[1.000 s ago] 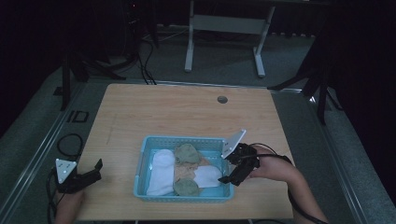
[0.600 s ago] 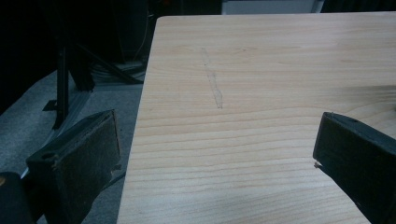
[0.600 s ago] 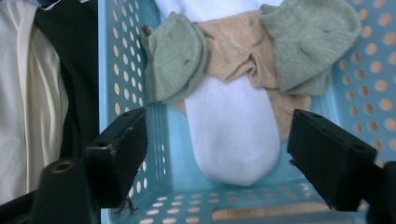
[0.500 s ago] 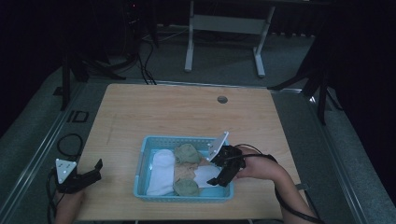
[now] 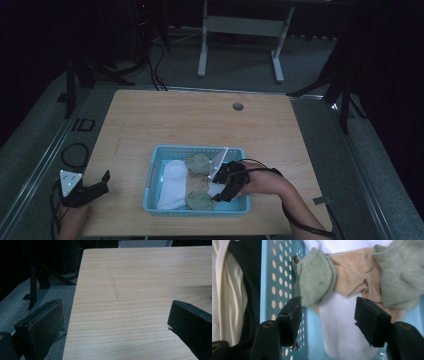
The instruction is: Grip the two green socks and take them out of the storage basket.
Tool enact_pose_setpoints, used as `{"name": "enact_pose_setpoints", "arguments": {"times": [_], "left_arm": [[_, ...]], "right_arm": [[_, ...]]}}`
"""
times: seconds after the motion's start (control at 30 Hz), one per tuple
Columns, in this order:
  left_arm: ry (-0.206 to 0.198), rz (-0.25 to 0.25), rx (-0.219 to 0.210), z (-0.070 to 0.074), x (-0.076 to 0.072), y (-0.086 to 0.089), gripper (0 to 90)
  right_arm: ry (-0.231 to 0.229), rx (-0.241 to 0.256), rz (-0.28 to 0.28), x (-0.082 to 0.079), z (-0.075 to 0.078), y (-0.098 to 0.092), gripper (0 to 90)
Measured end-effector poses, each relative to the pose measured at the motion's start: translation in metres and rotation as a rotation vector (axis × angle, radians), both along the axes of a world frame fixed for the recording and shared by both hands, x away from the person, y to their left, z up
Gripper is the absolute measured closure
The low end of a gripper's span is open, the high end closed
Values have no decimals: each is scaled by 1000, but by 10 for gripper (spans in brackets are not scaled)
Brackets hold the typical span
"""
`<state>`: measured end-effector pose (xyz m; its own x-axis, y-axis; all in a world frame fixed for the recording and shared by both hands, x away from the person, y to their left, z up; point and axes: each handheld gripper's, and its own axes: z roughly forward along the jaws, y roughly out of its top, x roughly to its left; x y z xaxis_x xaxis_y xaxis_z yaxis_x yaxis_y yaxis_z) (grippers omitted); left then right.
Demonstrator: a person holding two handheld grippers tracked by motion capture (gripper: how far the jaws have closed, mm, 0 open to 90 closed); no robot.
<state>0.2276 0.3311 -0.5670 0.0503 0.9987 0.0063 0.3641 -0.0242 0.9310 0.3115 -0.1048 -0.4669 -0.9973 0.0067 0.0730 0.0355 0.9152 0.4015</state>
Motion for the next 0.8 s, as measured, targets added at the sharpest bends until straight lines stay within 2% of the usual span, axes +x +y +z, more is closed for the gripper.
{"name": "enact_pose_setpoints", "arguments": {"times": [0.37, 0.47, 0.53, 0.8], "left_arm": [[2, -3, 8, 0, 0, 0, 4], [2, -3, 8, 0, 0, 0, 3], [2, -3, 8, 0, 0, 0, 4], [3, -4, 9, 0, 0, -1, 4]], "right_arm": [[34, -40, 29, -2, -16, 19, 445], [38, -56, 34, -3, -21, 23, 477], [46, -70, 41, -3, -24, 25, 536], [45, -94, 34, -3, -29, 29, 535]]}}
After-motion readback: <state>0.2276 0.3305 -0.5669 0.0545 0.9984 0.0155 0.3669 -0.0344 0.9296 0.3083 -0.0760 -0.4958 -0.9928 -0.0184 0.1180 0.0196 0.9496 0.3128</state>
